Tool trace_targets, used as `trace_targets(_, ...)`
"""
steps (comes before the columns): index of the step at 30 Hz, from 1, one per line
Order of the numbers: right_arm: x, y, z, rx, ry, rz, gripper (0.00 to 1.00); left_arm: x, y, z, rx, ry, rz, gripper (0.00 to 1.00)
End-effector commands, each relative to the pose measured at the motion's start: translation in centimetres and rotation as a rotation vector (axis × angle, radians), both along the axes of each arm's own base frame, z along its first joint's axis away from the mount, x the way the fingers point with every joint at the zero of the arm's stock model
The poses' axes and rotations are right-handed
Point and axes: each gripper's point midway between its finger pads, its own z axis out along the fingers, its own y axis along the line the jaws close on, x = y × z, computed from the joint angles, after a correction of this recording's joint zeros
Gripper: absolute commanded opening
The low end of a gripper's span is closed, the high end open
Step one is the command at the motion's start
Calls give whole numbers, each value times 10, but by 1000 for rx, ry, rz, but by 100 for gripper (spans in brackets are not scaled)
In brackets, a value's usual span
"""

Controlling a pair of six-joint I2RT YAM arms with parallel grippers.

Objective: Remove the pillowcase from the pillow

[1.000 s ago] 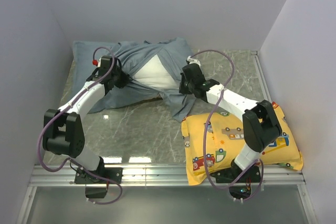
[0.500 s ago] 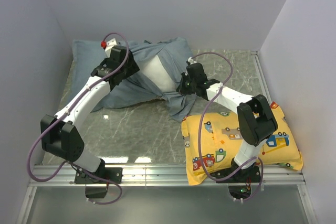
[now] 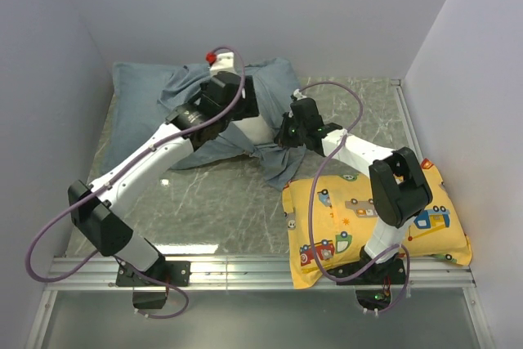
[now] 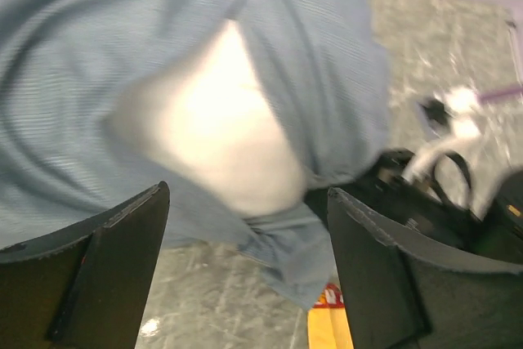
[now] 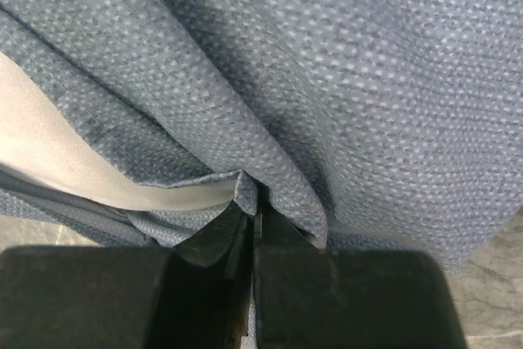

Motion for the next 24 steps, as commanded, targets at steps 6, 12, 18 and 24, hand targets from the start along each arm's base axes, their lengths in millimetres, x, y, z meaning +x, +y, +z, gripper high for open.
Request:
trace_targets(6, -2, 5, 15, 128, 26, -14, 0, 20, -49, -74, 139, 52, -155, 87)
trace_targets(12, 1, 8, 19, 174, 39, -9, 0, 34, -53, -128, 237, 92, -150, 94)
trace_targets(18, 0, 8, 19, 178, 40, -7, 0, 54, -44, -155, 310, 129, -23, 82)
trace_targets(24, 4, -5, 22, 111, 14, -42, 0, 61, -31, -157, 344, 140, 76, 0)
